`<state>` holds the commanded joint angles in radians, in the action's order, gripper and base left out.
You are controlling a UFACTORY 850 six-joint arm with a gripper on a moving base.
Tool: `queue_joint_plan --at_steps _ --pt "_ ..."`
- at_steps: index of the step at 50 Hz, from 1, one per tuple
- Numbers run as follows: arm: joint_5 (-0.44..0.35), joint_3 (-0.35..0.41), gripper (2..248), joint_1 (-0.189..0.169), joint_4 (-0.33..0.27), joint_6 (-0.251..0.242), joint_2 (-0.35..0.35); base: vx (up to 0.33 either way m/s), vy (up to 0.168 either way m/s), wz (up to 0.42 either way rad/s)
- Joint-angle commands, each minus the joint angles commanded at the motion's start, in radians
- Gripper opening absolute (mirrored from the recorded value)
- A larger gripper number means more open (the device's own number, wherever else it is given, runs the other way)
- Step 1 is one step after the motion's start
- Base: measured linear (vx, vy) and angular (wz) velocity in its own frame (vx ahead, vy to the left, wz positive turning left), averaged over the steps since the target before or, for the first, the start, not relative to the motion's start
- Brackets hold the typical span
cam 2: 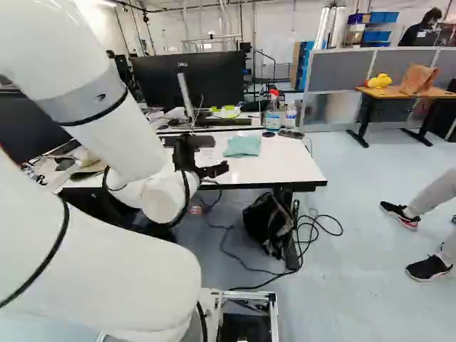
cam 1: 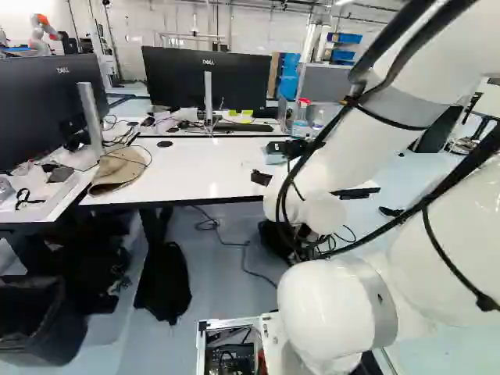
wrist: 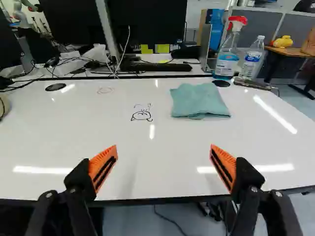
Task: Clean the table with the green towel
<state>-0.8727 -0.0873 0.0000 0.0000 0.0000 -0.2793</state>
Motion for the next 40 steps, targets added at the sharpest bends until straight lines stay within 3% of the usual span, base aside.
queue_joint_plan --at_steps 20,40 --pt "0.000 -0.003 247 -0.003 0.000 0.000 0.003 0.000 0.000 0.000" --pt "0.000 -0.078 247 -0.055 0.000 0.000 0.039 0.000 0.000 0.000"
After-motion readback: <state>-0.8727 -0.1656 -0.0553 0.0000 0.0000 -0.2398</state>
